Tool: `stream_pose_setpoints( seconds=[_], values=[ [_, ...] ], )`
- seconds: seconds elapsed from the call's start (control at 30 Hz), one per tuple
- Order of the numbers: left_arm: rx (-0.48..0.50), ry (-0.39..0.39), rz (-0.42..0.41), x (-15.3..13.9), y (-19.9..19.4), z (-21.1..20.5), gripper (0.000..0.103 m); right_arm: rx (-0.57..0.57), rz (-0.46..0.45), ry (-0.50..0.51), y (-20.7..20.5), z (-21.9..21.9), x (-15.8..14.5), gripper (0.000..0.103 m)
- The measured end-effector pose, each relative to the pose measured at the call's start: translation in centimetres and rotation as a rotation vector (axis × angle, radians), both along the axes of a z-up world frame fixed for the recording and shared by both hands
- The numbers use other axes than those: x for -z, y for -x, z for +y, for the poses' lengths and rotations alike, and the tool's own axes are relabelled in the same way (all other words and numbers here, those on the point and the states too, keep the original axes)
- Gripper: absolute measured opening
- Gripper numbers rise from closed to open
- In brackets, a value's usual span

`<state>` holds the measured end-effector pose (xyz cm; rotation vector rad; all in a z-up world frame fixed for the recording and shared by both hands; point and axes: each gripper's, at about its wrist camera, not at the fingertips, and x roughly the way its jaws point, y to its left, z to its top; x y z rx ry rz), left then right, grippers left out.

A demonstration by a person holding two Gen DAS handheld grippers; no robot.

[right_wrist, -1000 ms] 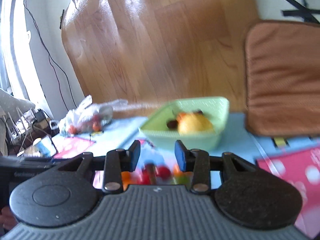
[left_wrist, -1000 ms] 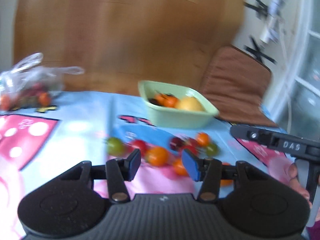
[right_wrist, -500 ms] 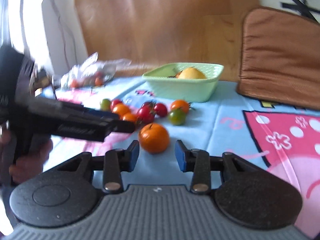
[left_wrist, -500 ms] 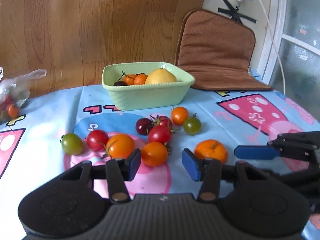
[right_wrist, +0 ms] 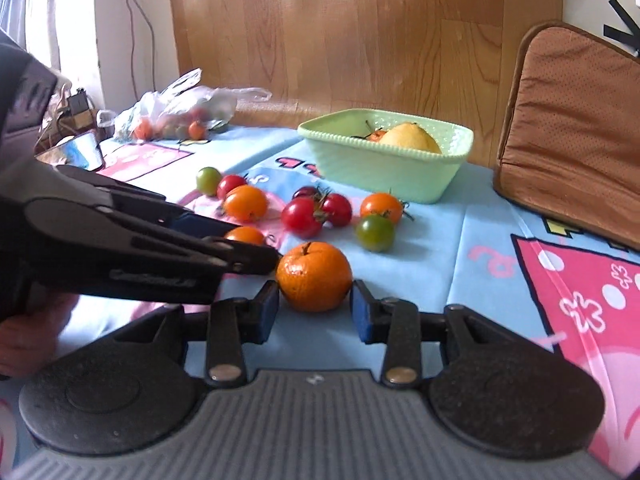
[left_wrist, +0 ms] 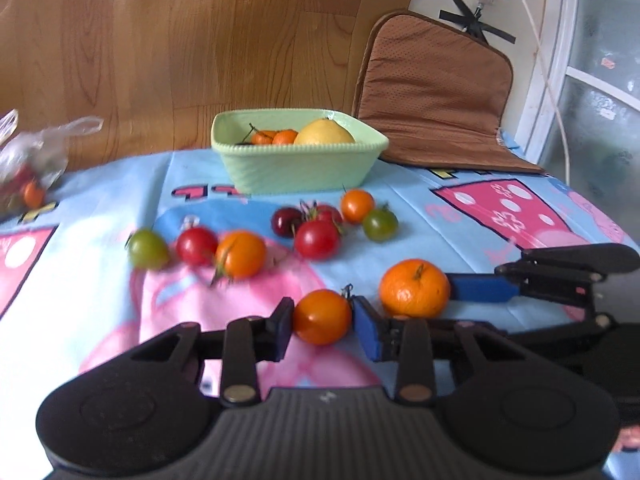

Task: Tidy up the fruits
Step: 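Grasp an orange tomato with the left gripper while the right gripper grasps a mandarin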

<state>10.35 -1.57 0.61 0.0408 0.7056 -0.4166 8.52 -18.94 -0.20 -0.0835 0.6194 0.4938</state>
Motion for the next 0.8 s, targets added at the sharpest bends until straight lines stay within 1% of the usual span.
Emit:
stream_pose_setpoints(
  seconds=[0.17, 0.23, 0.4, 0.5, 0.57, 0.63, 0.7, 0.73, 0.77, 0.8],
  values=[
    [0.003, 0.033, 0.003, -0.1, 4.3, 1.4, 0.032, -0.001, 0.002, -0.033, 3.7, -0.6, 0.0, 0.041],
    [0.006, 0.049, 0.007, -0.1, 5.8, 1.8, 0.032, -0.007, -0.003, -0.032, 5.5, -0.7, 0.0, 0.041],
    [0.006, 0.085, 0.015, 0.1, 8.4, 2.1, 0.033, 0.000, 0.013, -0.063, 8.7, -1.1, -0.4, 0.037],
    [-0.001, 0.057, -0.009, 0.3, 9.0, 1.9, 0.033, 0.021, 0.014, -0.074, 9.4, -1.3, -0.6, 0.039],
    [-0.009, 0.056, -0.009, 0.2, 9.0, 1.9, 0.033, 0.039, 0.006, -0.063, 9.4, -1.2, -0.5, 0.039],
    [-0.016, 0.055, -0.011, 0.1, 9.0, 2.0, 0.034, 0.050, -0.003, -0.050, 9.4, -1.0, -0.5, 0.042],
    [-0.028, 0.057, -0.017, 0.0, 9.0, 2.3, 0.042, 0.048, -0.016, -0.042, 9.3, -0.8, -0.6, 0.043],
    [-0.030, 0.063, -0.021, -0.2, 9.0, 2.5, 0.044, 0.044, -0.021, -0.034, 9.2, -0.6, -0.6, 0.044],
    [-0.029, 0.067, -0.027, -0.3, 9.1, 2.5, 0.046, 0.043, -0.026, -0.027, 9.1, -0.6, -0.6, 0.046],
    [-0.027, 0.068, -0.034, -0.5, 9.2, 2.6, 0.046, 0.043, -0.030, -0.021, 8.9, -0.6, -0.6, 0.053]
  ],
)
